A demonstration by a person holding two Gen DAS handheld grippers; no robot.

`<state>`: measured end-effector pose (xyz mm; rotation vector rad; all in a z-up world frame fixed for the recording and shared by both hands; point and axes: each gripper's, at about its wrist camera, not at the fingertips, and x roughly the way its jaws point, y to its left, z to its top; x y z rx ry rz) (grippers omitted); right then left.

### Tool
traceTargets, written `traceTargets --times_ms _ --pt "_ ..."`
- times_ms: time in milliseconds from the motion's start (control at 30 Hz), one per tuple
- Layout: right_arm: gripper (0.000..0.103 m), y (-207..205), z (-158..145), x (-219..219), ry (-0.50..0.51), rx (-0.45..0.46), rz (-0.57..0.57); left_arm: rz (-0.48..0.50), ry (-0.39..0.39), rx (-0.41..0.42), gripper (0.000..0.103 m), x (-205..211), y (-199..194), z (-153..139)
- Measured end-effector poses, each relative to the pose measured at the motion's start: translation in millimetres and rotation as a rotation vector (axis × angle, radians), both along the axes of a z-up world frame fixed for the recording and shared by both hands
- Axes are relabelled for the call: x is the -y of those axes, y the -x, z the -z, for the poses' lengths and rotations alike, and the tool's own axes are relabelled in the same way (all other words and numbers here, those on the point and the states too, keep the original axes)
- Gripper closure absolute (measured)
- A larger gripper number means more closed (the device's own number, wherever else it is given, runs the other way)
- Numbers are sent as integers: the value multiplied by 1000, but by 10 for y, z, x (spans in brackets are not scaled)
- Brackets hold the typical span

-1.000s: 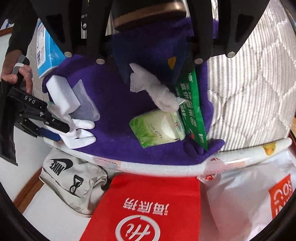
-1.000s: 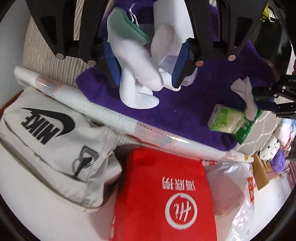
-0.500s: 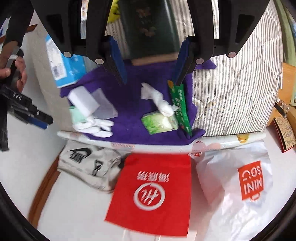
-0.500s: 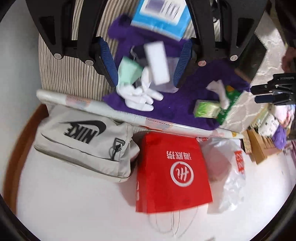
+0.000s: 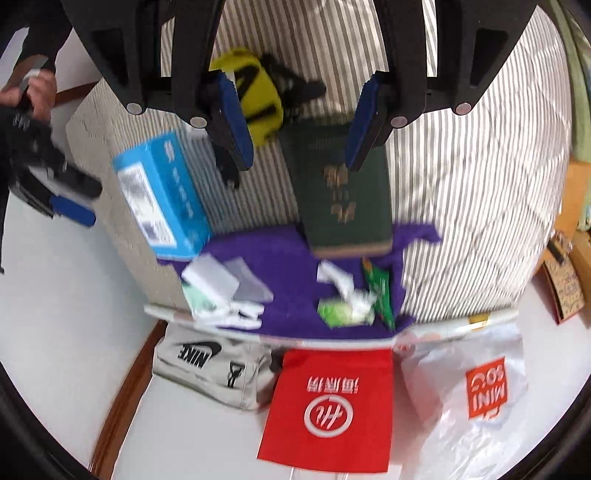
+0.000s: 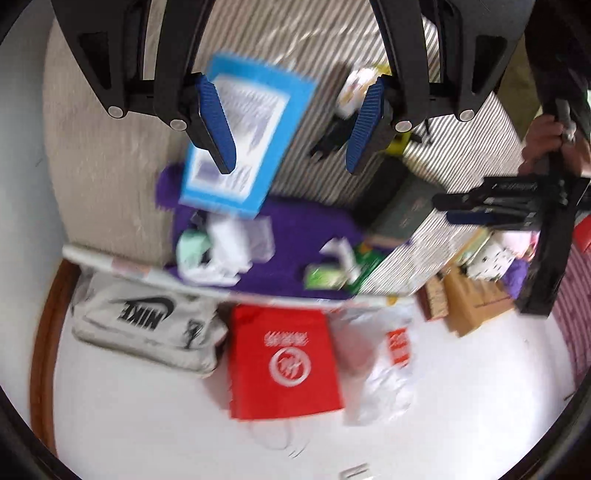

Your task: Organize soft objects

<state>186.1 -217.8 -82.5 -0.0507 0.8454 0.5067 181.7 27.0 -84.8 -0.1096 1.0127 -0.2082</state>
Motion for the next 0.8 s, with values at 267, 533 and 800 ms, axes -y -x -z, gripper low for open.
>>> traceTargets --times_ms 267,533,800 --pt "42 466 519 -350 -21 -104 -86 -23 32 -55 54 -124 349 347" --pt "44 410 912 -485 -49 -147 -51 -27 47 -85 54 -202 526 556" --pt "90 368 998 -563 -69 -131 -62 -49 71 -105 54 -275 526 633"
